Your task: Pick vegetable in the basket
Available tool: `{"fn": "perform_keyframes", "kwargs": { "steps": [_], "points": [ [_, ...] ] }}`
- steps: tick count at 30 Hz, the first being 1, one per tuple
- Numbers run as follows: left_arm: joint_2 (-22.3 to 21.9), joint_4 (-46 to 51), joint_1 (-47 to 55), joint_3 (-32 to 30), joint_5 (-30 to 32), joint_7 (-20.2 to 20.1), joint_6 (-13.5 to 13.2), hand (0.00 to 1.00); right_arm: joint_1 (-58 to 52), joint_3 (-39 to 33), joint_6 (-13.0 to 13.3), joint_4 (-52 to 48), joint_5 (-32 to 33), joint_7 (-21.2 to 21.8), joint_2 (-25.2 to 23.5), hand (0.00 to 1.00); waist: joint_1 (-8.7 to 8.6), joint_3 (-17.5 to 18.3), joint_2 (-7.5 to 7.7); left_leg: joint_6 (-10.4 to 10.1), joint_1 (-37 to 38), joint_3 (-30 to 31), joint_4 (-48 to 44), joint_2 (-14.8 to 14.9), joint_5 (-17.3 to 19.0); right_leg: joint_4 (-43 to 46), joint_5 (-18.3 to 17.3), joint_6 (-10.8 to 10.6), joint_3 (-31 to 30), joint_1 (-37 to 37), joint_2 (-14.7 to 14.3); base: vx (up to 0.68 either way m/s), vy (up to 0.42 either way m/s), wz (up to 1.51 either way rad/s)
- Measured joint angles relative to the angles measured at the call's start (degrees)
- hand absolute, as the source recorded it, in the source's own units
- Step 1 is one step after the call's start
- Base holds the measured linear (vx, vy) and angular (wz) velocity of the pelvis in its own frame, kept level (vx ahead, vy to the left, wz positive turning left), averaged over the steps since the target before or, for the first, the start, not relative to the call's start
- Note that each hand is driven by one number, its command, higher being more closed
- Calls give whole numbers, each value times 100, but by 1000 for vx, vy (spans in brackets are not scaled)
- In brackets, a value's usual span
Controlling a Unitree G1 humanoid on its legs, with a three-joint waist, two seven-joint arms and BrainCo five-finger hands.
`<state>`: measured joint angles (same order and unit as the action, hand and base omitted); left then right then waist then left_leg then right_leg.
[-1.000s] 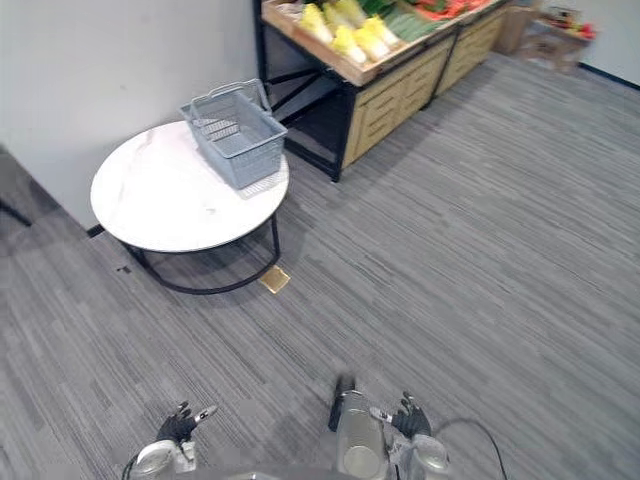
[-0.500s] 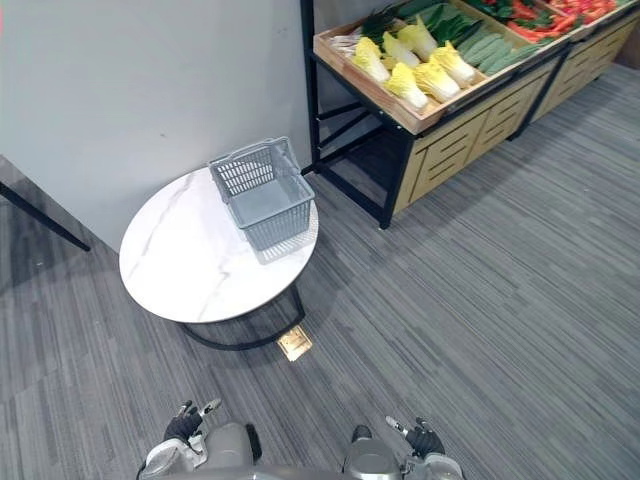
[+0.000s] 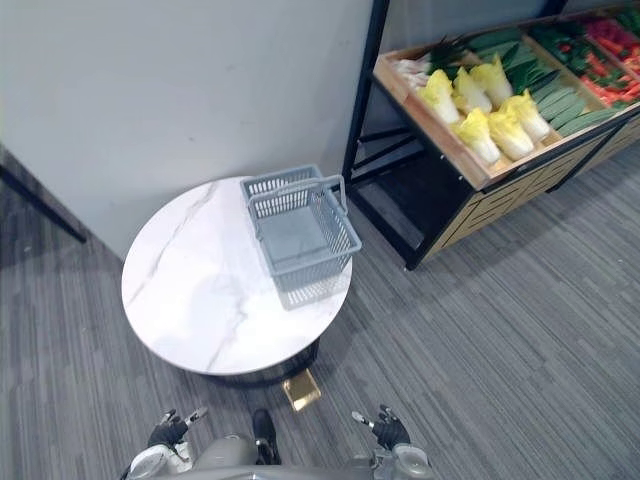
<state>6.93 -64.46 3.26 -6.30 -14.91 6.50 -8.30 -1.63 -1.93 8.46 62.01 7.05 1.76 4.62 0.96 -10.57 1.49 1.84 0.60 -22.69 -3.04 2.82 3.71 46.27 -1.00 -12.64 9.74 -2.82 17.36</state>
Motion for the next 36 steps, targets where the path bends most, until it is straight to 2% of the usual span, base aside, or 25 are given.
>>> {"fn": "perform_keyframes", "kwargs": {
  "steps": [1, 2, 3, 4, 5, 6, 8, 9, 11, 12, 13, 14, 15, 16, 19, 22, 24, 27, 32, 36],
  "points": [
    [39, -71, 7, 57, -2, 9, 12, 0, -10, 5, 32, -64, -23, -5, 2, 0, -28, -2, 13, -39, 227, 67, -4, 12, 96, 515, -284, 11, 146, -267, 97, 308, 29, 36],
    [40, -101, 36, 60, -3, 13, 9, 0, -1, 14, 48, -83, -24, -13, 2, 0, -88, -1, 6, -41, 387, 142, -4, 42, 123, 579, -598, 144, 480, -409, 171, 381, 13, 43],
    [37, -101, 38, 60, -3, 14, 9, 0, 7, 17, 60, -90, -24, -20, 0, 0, -97, -3, 0, -48, 441, 200, 1, 55, 137, 474, -721, 218, 634, -479, 202, 315, -14, 48],
    [33, -100, 36, 55, -3, 20, 9, 0, 37, 11, 62, -85, -24, -29, 2, 0, -100, -6, -7, -61, 500, 300, -6, 80, 139, 135, -832, 310, 825, -586, 212, 410, -122, 63],
    [18, -93, 33, 32, -5, 32, 7, 0, 59, 0, 63, -83, -17, -34, 12, 0, -100, -16, -18, -88, 533, 482, -6, 148, 131, -867, -856, 357, 927, -612, 121, 337, -161, 68],
    [14, -93, 33, 30, -4, 48, 6, 0, 61, -2, 63, -83, -11, -39, 11, 0, -100, -20, -28, -133, 535, 560, -9, 180, 130, -1359, -847, 353, 888, -603, 50, 373, -250, 81],
    [19, -100, 45, 11, -6, 108, 2, 0, 77, -3, 61, -60, 39, -76, 8, 0, -74, -22, -26, -386, 533, 812, -6, 294, 176, -2944, -534, 315, 477, -548, -160, 227, -258, 68],
    [30, -109, 57, -41, -6, 134, -4, 0, 75, -6, 61, -34, 75, -110, -12, 0, -69, -9, 32, -546, 535, 954, -2, 301, 222, -3517, -173, 340, 134, -550, -158, 230, -368, 62],
    [112, -137, 88, -113, -7, 167, -35, 0, 28, -3, 58, -15, 77, -138, -78, 0, -72, 38, 275, -795, 565, 1113, 28, 215, 293, -3783, 255, 304, -203, -524, -72, 194, -421, 53],
    [38, -236, 77, -208, -9, 191, -26, 0, 72, -29, 55, 27, 127, -144, -36, 0, -64, 6, 180, -997, 671, 1257, 131, 395, 318, -3665, 274, 232, -36, -486, -215, 163, -416, 45],
    [-116, -282, 154, -260, -4, 188, -53, 0, 62, -44, 61, 56, 192, -164, 134, 0, -72, 155, -128, -1121, 583, 1196, 198, 692, 241, -3842, 203, 355, 167, -453, -487, 238, -461, 38],
    [-230, -305, 176, -286, -4, 183, -43, 0, 113, -46, 50, 108, 193, -167, 222, 0, -63, 170, -288, -1236, 559, 1220, 252, 900, 172, -3939, 167, 437, 287, -409, -677, 250, -401, 33],
    [-304, -352, 183, -345, -8, 186, -42, 0, 155, -49, 26, 214, 191, -167, 288, 0, -64, 182, -412, -1302, 554, 1218, 342, 1110, 50, -3993, 115, 534, 418, -383, -890, 217, -320, 23],
    [-305, -365, 188, -367, -9, 183, -41, 0, 142, -52, 21, 229, 190, -167, 295, 0, -61, 191, -428, -1353, 553, 1219, 391, 1188, -36, -4006, 105, 562, 471, -381, -967, 172, -269, 26],
    [-260, -374, 198, -375, -9, 155, -43, 0, 140, -175, 23, 282, 183, -215, 362, 0, -63, 210, -418, -1382, 498, 1222, 508, 1320, -398, -4121, 31, 725, 744, -250, -1110, 130, -181, 36],
    [-227, -276, 194, -293, 1, 147, -42, 0, 93, -425, 23, 296, 174, -341, 469, 0, -111, 251, -415, -1363, 229, 1232, 550, 1244, -642, -4286, 61, 748, 1211, -99, -1040, 88, -66, 72],
    [-204, -166, 174, -214, 47, 171, -37, 0, 99, -642, 21, 73, -52, -546, 549, 0, -109, 252, -409, -1346, 59, 1223, 654, 1167, -810, -4351, 79, 743, 1426, -98, -963, 70, 13, 71],
    [-157, -80, 178, -52, 267, 213, -41, 0, 207, -894, 27, -824, -549, -866, 864, 0, -91, 245, -399, -1293, -52, 1165, 747, 1028, -945, -4452, 157, 706, 1488, -103, -858, 8, 23, 25],
    [-100, 26, 165, 163, 279, 258, -72, 0, 705, -1177, 35, -2850, -1831, -1581, 1448, 0, -110, 241, -391, -1292, -254, 788, 822, 943, -944, -4747, 490, 717, 1243, -406, -858, -65, 22, -24],
    [-46, 137, 159, 194, 448, 335, -117, 0, 1090, -1227, -62, -3498, -2720, -1943, 1967, 0, -102, 156, -299, -1291, -360, 774, 847, 934, -938, -4800, 618, 725, 1223, -519, -863, -86, 8, -3]
  ]
}}
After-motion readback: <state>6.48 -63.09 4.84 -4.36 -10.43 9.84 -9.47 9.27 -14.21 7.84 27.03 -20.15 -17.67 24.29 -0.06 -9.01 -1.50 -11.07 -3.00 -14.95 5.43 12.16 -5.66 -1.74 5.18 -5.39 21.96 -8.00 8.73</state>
